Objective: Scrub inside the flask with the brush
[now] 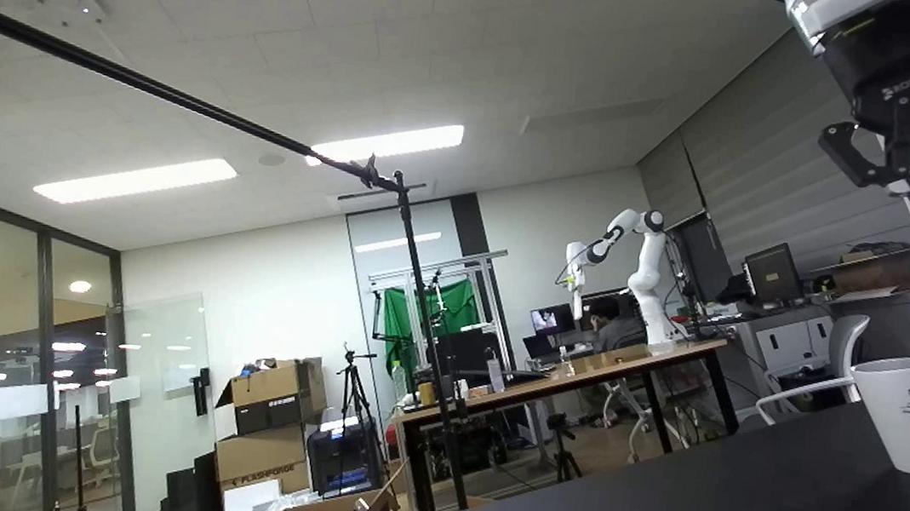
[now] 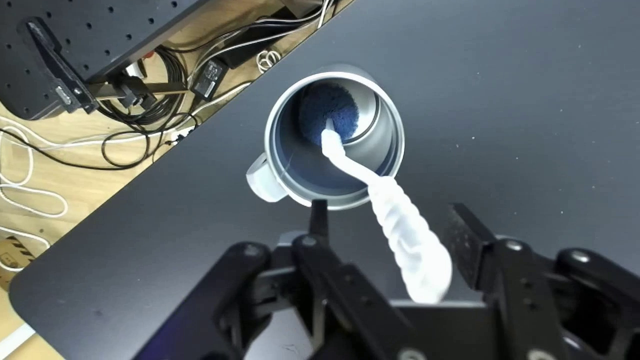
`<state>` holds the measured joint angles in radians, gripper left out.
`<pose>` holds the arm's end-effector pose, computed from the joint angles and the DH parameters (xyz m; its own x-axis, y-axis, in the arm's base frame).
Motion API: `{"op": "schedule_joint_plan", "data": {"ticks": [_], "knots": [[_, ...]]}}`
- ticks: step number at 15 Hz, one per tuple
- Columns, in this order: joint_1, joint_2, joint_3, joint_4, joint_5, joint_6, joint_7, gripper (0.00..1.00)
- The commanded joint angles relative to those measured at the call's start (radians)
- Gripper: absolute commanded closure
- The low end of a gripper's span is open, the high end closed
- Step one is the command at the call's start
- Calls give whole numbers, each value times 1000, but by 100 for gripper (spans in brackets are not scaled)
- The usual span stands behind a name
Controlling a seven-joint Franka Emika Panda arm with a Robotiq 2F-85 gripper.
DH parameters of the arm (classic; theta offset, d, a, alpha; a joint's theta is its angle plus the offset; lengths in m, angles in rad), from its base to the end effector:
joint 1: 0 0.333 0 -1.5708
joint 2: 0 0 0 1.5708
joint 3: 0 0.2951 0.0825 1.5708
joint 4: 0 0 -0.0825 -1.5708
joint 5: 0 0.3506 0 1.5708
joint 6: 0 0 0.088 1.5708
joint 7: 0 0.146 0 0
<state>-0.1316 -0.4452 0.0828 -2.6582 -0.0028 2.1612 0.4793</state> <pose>0.3573 -0.0203 0.3401 0.8592 -0.5108 -0.0297 -0.5086 -0.8590 0.0581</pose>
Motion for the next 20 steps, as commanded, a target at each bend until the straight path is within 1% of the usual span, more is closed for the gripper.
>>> {"op": "schedule_joint_plan", "data": {"ticks": [1,3,4,6,7,8,12,17,18,20], "knots": [[-5,-27,0,-35,-12,43,25,69],[-2,-21,-2,-38,-7,47,12,81],[0,-17,-3,-36,-6,44,4,89],[3,-13,-13,-20,-5,9,-29,100],[6,-26,-23,-11,3,-19,-52,100],[8,-41,-29,-7,6,-39,-71,96],[18,-156,-66,13,17,-180,-182,96],[15,-291,-92,81,9,-381,-279,96],[13,-310,-97,92,7,-397,-291,96],[6,-327,-102,91,1,-368,-301,96]]}}
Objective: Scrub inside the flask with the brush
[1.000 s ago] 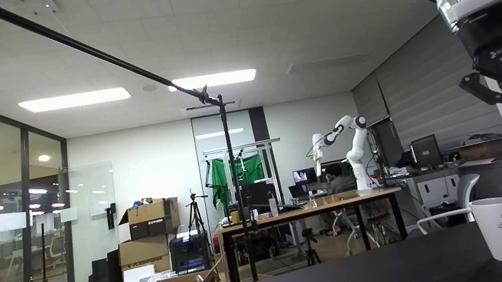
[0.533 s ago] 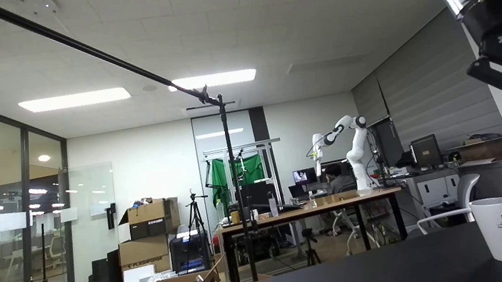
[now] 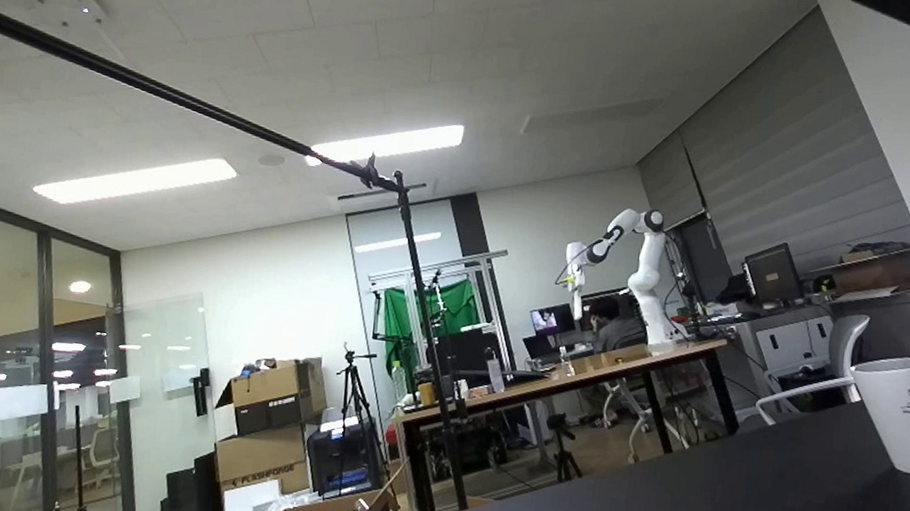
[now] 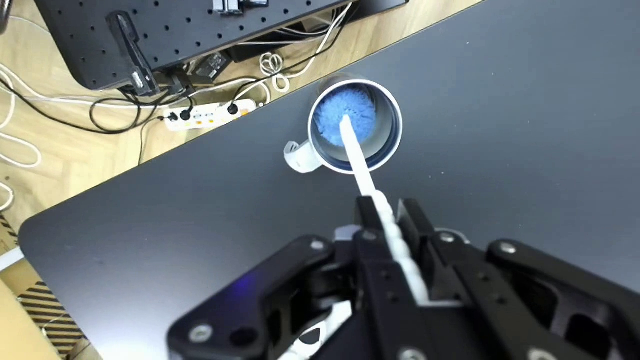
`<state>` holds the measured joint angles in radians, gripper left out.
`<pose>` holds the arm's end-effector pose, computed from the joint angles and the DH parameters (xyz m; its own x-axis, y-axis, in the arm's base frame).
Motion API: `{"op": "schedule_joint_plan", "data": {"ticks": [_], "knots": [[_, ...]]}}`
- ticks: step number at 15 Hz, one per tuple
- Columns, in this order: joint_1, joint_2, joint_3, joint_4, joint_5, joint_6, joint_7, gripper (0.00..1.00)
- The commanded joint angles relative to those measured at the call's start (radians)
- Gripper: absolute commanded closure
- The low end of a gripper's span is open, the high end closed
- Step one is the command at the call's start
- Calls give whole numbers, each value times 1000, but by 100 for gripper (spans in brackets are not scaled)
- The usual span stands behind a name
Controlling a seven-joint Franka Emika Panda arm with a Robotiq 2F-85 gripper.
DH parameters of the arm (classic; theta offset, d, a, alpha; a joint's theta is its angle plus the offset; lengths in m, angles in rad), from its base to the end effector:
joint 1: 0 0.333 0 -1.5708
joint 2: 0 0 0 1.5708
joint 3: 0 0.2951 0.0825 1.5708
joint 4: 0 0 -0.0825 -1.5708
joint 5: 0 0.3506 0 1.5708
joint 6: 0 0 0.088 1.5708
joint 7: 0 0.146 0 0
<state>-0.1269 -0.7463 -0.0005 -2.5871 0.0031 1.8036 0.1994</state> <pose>0.3002 -0.0381 0.4425 0.9462 -0.3215 -0.0371 -0.3215 -0.9469 0.0041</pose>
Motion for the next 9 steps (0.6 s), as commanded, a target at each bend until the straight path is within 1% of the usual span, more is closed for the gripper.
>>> {"op": "schedule_joint_plan", "data": {"ticks": [1,6,9], "knots": [[-3,-22,-20,9,-8,22,-22,96],[-17,69,-31,-82,-11,228,-20,96],[-19,141,-29,-125,-12,317,-21,96]]}}
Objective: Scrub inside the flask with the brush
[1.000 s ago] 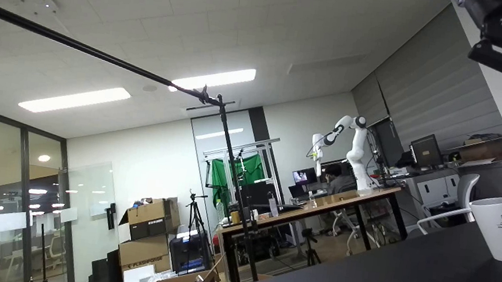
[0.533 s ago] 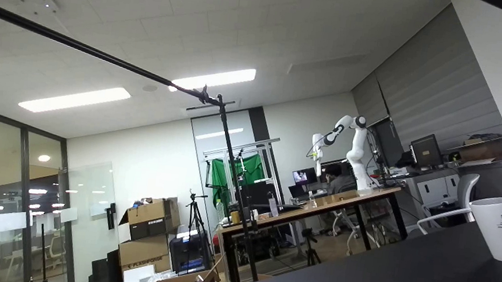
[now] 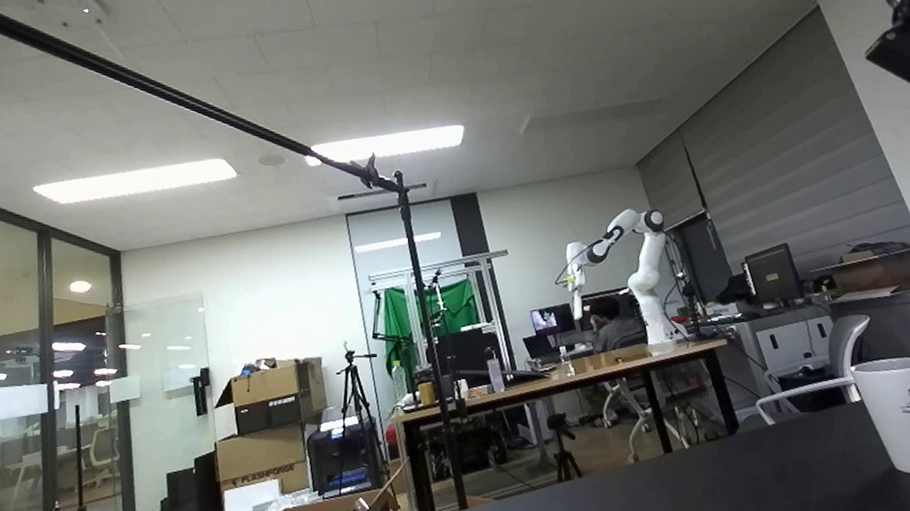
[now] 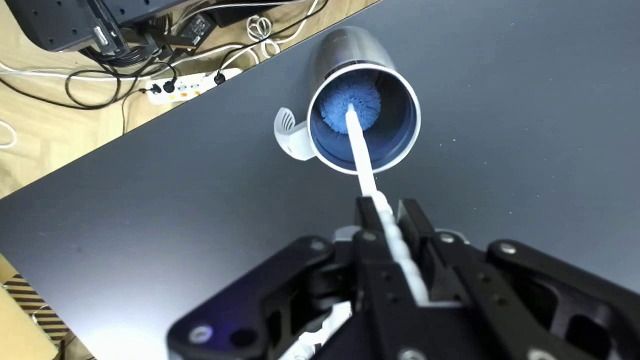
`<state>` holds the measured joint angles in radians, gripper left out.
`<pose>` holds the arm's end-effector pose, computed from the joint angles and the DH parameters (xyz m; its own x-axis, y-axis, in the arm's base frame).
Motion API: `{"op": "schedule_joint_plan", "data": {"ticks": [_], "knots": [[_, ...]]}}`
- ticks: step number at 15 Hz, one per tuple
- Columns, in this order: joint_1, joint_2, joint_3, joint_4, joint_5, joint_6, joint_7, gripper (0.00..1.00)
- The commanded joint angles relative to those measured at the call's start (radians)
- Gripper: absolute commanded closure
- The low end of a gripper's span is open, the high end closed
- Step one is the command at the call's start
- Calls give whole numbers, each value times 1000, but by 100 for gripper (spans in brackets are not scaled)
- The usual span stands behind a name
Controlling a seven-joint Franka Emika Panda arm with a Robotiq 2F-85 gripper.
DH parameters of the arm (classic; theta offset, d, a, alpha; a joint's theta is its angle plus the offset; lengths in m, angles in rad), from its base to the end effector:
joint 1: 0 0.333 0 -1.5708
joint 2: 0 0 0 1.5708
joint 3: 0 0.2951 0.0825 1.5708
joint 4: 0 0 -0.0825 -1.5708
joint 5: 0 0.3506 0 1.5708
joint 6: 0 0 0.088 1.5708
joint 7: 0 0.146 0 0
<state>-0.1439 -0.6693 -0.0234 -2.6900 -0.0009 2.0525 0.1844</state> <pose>0.3214 -0.0536 0.3943 0.9401 -0.3397 0.0286 -0.3393 -0.9405 -0.0193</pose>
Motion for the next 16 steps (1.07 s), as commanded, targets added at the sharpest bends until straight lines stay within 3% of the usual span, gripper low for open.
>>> {"op": "schedule_joint_plan", "data": {"ticks": [1,9,16], "knots": [[-1,82,-5,-30,-7,86,-7,96],[14,135,8,-64,-7,148,-10,96],[50,-43,40,-57,-11,41,-24,96]]}}
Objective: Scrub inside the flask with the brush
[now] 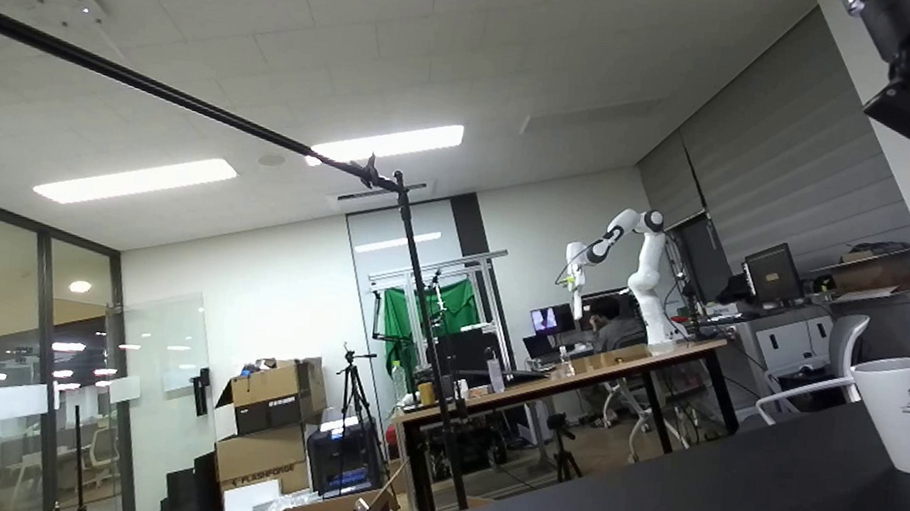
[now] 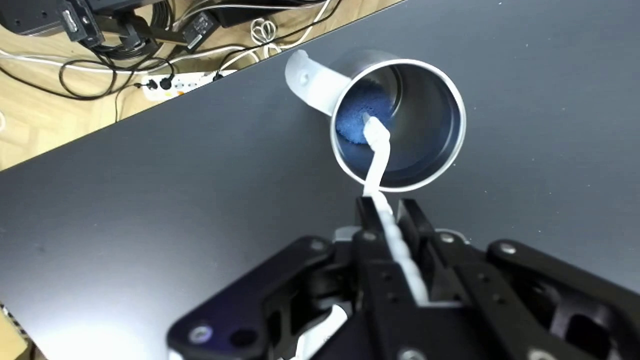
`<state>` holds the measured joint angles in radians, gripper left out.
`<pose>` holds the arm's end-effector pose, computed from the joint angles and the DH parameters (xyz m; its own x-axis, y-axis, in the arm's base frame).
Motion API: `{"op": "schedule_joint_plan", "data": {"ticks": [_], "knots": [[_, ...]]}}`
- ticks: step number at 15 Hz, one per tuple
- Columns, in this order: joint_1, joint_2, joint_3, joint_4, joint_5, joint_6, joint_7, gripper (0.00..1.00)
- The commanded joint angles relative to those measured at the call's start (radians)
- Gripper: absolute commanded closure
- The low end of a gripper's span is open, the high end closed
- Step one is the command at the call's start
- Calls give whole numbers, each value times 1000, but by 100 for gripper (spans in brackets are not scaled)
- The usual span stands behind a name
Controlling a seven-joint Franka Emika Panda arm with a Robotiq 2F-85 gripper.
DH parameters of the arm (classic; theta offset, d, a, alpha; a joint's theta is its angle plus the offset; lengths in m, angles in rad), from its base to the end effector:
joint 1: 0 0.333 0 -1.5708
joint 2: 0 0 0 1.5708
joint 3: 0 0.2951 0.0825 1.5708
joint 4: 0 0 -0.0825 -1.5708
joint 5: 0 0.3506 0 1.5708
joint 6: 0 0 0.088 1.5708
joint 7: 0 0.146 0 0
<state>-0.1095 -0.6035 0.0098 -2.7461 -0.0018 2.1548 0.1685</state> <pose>0.3280 -0.0334 0.3575 0.9640 -0.2656 0.0132 -0.2657 -0.9640 0.0049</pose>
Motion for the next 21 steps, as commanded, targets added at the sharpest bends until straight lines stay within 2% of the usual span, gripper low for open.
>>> {"op": "schedule_joint_plan", "data": {"ticks": [1,3,6,17,21], "knots": [[21,-135,9,-1,-9,-76,-13,96],[28,-175,13,-2,-6,-95,-21,96],[28,-170,18,-15,-7,-89,-16,96],[28,29,45,-35,-12,4,10,96],[40,-21,44,-17,-8,-47,-2,96]]}}
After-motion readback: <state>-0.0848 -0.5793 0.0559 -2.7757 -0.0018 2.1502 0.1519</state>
